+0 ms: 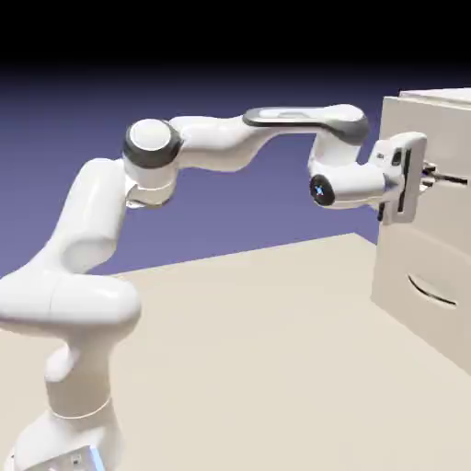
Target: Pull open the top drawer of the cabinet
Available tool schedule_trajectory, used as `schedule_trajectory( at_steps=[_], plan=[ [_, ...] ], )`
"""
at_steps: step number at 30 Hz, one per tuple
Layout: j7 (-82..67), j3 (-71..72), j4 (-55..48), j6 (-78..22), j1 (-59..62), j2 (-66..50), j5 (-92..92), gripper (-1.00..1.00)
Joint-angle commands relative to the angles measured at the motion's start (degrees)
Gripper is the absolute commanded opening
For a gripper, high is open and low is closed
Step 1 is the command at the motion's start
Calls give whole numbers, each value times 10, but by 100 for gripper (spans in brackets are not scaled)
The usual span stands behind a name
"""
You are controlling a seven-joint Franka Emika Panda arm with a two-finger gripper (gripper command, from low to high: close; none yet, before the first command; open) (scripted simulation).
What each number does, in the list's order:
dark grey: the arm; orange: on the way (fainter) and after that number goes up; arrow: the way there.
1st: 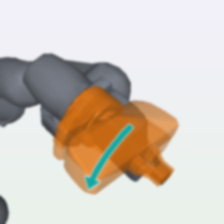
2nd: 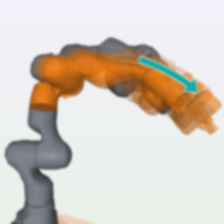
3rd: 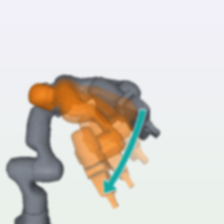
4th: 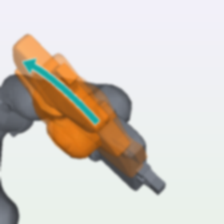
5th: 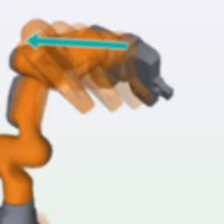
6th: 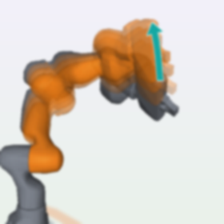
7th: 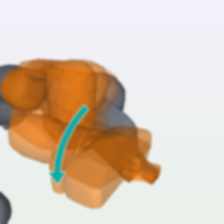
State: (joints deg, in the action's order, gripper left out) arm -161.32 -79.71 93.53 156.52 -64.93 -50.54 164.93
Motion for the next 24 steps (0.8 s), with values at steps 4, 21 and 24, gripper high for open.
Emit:
schedule_trajectory(
  at_steps=[4, 21, 24],
  plan=[
    [-23, -46, 83, -23, -74, 22, 8, -100],
    [23, -269, 381, -91, -376, -34, -18, -100],
    [24, -282, 399, -91, -397, -39, -21, 100]
  ],
)
